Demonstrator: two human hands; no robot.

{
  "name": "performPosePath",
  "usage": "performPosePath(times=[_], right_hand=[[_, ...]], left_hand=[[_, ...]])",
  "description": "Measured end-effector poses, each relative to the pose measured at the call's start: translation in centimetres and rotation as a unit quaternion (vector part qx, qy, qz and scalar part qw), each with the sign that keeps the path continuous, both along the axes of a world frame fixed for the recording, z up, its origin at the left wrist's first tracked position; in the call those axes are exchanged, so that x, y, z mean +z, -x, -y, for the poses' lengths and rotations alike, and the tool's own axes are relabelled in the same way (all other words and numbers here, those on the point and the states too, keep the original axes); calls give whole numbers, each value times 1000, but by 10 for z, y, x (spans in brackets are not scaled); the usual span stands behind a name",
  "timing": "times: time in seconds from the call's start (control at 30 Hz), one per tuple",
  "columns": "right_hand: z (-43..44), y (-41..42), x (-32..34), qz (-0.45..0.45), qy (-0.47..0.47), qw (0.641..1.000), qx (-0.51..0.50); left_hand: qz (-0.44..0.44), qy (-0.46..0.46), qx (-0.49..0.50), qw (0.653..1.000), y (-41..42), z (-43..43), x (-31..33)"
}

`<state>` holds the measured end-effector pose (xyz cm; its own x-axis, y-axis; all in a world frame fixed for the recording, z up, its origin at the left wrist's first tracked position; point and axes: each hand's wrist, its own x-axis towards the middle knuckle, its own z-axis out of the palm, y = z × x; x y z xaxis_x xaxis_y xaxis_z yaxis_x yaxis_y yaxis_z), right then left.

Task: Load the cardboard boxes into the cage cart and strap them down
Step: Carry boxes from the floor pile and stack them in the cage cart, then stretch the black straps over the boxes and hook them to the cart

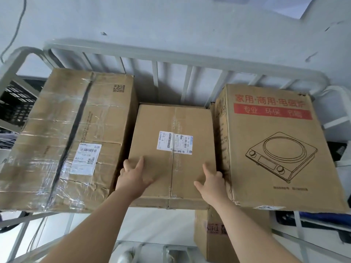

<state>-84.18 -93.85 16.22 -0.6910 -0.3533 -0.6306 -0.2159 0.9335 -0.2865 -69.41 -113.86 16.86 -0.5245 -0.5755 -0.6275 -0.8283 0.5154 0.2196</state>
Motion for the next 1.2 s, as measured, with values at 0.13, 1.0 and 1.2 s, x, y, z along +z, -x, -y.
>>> performPosePath(times=[0.13,1.0,1.2], right_hand=[[2,3,-12,18,-24,999,18],[52,-61,151,-315,273,880,228],[102,-126,183,-316,342,845,261]], left_hand=[[45,8,-30,998,1,-1,-13],[-227,278,-35,933,-100,-13,149],[-204,320,40,924,-202,22,182]])
